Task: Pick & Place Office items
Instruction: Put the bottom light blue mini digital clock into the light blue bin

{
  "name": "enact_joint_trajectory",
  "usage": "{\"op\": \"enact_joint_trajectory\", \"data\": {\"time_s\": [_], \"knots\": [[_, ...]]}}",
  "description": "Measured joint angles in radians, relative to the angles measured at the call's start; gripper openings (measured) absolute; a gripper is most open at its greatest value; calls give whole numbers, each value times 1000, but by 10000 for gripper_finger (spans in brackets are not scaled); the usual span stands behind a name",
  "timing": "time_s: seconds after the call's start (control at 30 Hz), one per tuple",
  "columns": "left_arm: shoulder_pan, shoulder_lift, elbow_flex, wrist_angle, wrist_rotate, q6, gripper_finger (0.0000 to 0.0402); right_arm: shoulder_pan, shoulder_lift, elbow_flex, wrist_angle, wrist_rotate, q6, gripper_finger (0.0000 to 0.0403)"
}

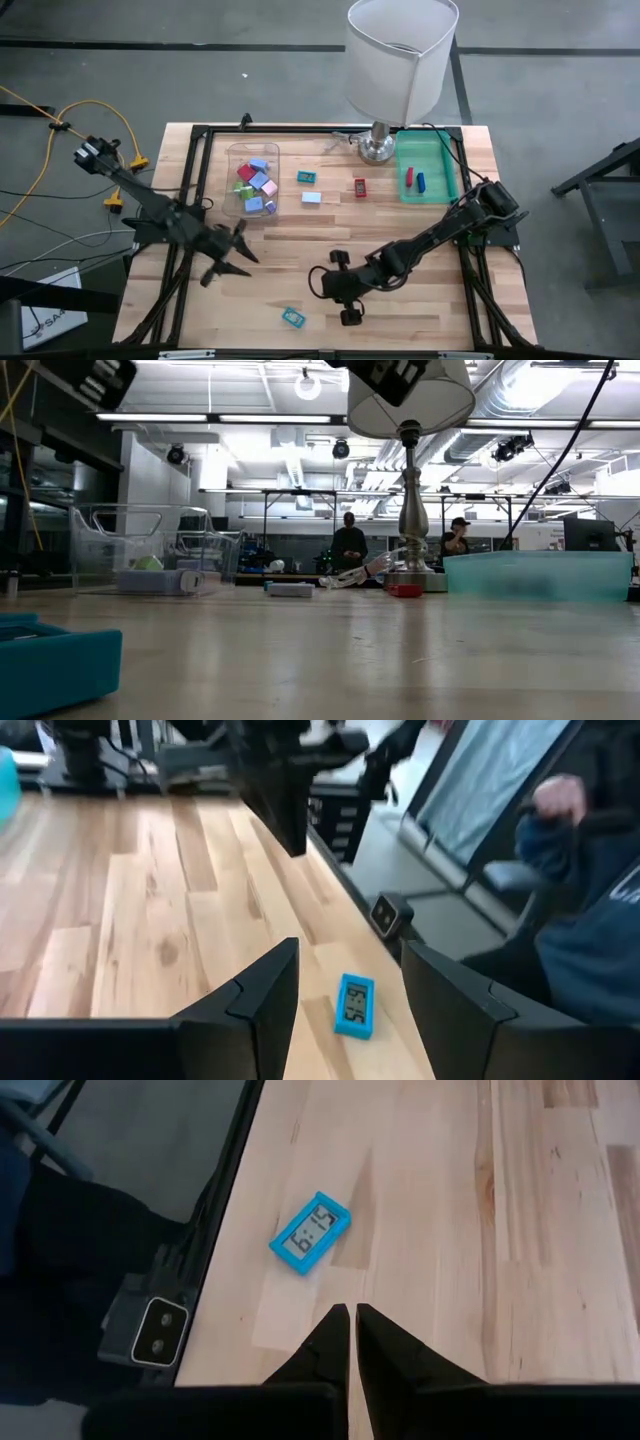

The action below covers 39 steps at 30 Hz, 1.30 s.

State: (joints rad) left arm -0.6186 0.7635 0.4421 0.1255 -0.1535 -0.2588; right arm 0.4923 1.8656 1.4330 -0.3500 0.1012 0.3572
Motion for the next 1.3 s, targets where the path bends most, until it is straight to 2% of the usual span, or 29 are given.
{"op": "enact_joint_trajectory", "data": {"time_s": [0.27, 0.43, 0.6, 0.8, 1.07, 1.3], "knots": [[-37, 326, 256, -129, -1, 44, 173, 32, 0, 0, -70, 5, 66, 9], [-76, 440, 368, -142, -19, 86, 173, 63, 0, 0, -91, 5, 69, 9], [-87, 536, 462, -287, -104, 49, 173, 93, 0, 0, -90, 5, 110, 9], [-89, 646, 515, -292, -108, 48, 173, 121, 0, 0, -87, 5, 160, 9], [-88, 765, 541, -274, -35, 32, 173, 145, 0, 0, -80, 38, 174, 9], [-88, 823, 548, -262, -13, 23, 173, 151, 1, 0, -76, 65, 180, 9]]}}
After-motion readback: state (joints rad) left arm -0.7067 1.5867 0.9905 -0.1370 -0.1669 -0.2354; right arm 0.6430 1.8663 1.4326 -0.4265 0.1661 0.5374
